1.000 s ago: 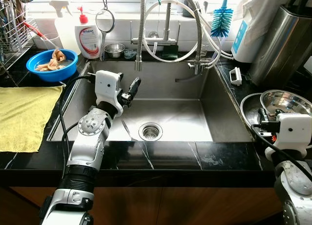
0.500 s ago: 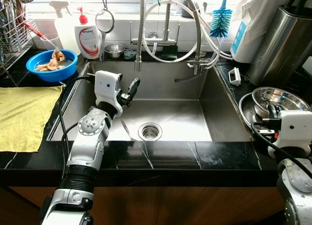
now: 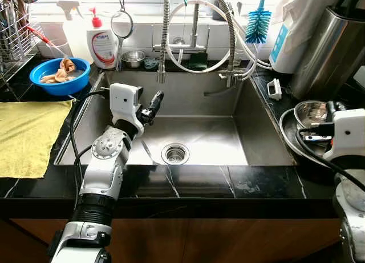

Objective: Kitchen organization

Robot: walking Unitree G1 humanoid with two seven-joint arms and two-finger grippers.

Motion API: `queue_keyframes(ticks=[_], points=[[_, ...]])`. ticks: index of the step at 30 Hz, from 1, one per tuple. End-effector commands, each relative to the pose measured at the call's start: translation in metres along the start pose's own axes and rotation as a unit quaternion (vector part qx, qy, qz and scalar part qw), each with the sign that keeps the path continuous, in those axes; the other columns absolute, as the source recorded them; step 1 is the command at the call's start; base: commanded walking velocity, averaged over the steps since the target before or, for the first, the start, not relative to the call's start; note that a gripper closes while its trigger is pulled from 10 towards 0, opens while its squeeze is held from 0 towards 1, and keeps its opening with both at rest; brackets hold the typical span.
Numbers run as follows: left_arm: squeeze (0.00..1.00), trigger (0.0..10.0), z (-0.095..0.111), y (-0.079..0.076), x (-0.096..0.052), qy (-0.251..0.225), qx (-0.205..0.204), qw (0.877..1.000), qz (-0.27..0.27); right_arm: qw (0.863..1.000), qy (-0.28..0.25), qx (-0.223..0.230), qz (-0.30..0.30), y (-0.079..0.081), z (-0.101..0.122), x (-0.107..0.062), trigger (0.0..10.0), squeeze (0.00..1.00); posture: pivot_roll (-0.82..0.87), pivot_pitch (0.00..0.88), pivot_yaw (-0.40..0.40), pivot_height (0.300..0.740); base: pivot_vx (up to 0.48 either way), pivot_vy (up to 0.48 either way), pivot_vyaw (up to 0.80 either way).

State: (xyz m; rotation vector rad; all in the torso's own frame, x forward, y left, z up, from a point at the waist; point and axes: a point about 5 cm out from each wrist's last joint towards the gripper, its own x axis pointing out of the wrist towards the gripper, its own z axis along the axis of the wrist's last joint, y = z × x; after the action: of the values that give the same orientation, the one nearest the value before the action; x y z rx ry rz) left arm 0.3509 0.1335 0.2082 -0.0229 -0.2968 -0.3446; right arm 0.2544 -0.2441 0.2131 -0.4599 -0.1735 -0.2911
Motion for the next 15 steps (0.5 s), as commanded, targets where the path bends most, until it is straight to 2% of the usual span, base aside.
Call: queue_keyframes(ticks=[1,11,12,13,14,15], points=[[0.0,10.0,-0.001,-0.002,-0.001,0.004,-0.007,1.0,-0.002,1.0,-0.026,-0.006,-0.004,-0.004,0.014,0.002,10.0,0.0,-0.02,0.0,-0.061,0.719,0.0,0.0,0.0],[0.0,10.0,0.001,-0.002,0.0,0.0,-0.011,1.0,-0.001,0.998,-0.054,0.014,-0.019,-0.01,0.035,0.008,10.0,0.0,-0.02,0.0,-0.063,0.719,0.0,0.0,0.0],[0.0,10.0,0.001,-0.002,0.0,0.0,-0.011,1.0,0.0,0.998,-0.058,0.021,-0.018,-0.01,0.037,0.008,2.6,0.0,-0.02,0.0,-0.063,0.719,0.0,0.0,0.0],[0.0,10.0,0.001,-0.002,0.0,-0.001,-0.011,1.0,0.001,0.998,-0.062,0.027,-0.017,-0.01,0.039,0.008,0.0,0.0,-0.02,0.0,-0.065,0.719,0.0,0.0,0.0],[0.0,10.0,0.001,-0.002,0.0,-0.001,-0.011,1.0,0.001,0.998,-0.062,0.027,-0.017,-0.01,0.039,0.008,0.0,0.0,-0.02,0.0,-0.065,0.719,0.0,0.0,0.0],[0.0,10.0,0.002,-0.001,0.001,-0.006,-0.008,1.0,0.004,0.996,-0.079,0.049,-0.012,-0.009,0.046,0.009,0.0,0.0,-0.02,0.0,-0.065,0.719,0.0,0.0,0.0]])
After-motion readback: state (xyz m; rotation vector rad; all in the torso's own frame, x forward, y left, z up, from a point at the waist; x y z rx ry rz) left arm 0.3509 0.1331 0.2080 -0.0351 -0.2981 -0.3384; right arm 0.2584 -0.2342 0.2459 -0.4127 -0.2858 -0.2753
